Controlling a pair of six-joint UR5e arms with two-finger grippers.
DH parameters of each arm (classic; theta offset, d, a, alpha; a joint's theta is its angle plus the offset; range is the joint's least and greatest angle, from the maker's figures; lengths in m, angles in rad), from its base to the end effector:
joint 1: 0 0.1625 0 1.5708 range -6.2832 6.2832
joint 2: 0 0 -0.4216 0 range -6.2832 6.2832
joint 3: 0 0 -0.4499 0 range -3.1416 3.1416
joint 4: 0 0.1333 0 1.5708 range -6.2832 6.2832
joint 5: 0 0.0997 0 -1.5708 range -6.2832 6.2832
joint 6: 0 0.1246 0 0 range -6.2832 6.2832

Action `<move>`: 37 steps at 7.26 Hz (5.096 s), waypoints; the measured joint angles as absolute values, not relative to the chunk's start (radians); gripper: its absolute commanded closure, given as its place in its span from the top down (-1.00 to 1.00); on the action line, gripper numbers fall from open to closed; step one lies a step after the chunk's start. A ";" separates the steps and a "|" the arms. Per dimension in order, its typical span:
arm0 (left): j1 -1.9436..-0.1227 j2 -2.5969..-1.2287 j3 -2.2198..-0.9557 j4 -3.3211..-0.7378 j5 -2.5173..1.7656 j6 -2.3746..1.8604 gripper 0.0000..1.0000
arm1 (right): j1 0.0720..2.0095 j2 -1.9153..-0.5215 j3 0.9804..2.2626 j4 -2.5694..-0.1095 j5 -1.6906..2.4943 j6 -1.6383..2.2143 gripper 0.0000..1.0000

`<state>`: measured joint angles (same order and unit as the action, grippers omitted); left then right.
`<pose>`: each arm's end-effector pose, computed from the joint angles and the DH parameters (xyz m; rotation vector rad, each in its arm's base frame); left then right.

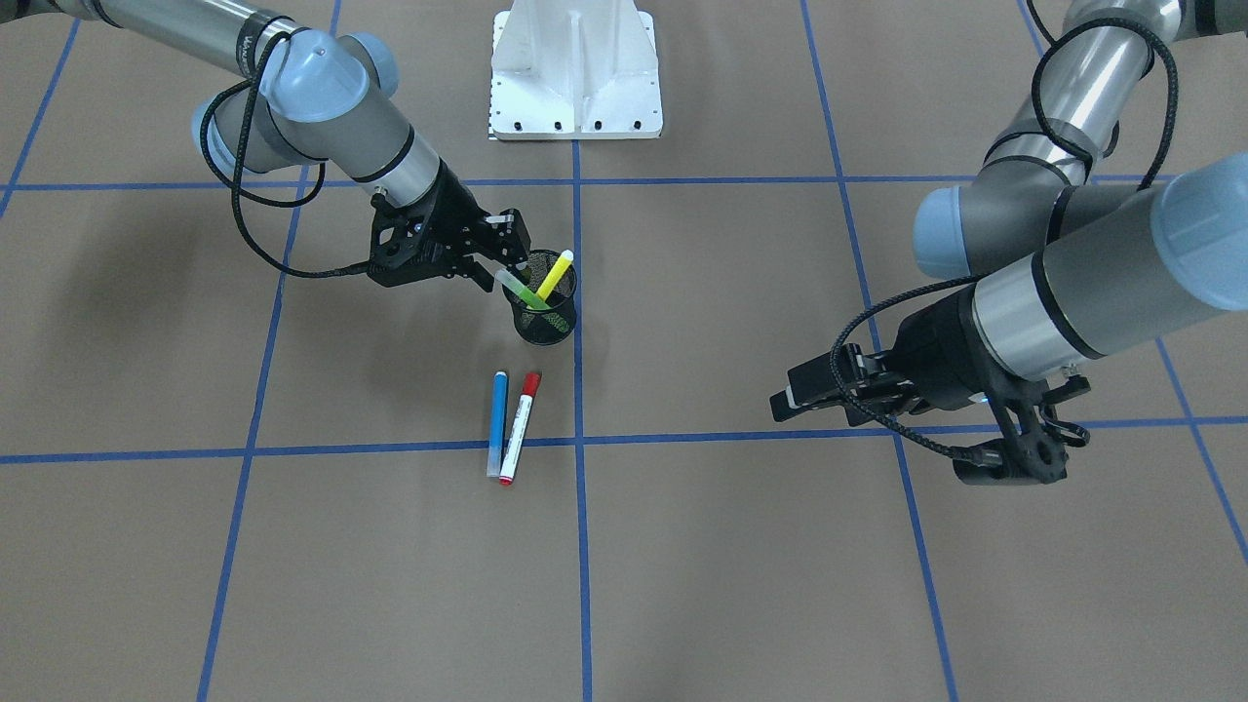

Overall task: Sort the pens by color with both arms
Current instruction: 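Close the right gripper on the green highlighter in the cup, then lift the green highlighter out of the cup with the right gripper, then lower the green highlighter beside the red-capped marker with the right gripper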

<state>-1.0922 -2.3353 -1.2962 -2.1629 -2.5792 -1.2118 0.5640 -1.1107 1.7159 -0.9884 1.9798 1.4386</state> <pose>0.3410 -0.7179 0.1983 -0.0228 1.3179 -0.0791 -0.5472 -0.4452 0.2346 0.0611 -1.2202 0.1340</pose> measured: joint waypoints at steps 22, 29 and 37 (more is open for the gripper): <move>-1.081 -2.333 -1.296 -2.163 -2.562 -1.212 0.98 | 0.643 -1.103 1.749 -1.007 2.079 1.439 -0.71; -1.046 -2.335 -1.298 -2.163 -2.506 -1.214 0.98 | 0.810 -1.084 1.833 -1.099 2.277 1.450 -0.80; -1.000 -2.250 -1.507 -2.069 -2.502 -1.224 0.98 | 0.669 -0.790 1.492 -1.241 1.779 1.643 -0.84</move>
<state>-1.0003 -2.2504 -1.5072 -2.0687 -2.5020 -1.2241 0.6694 -0.7905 1.4925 -1.2409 1.7790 1.6426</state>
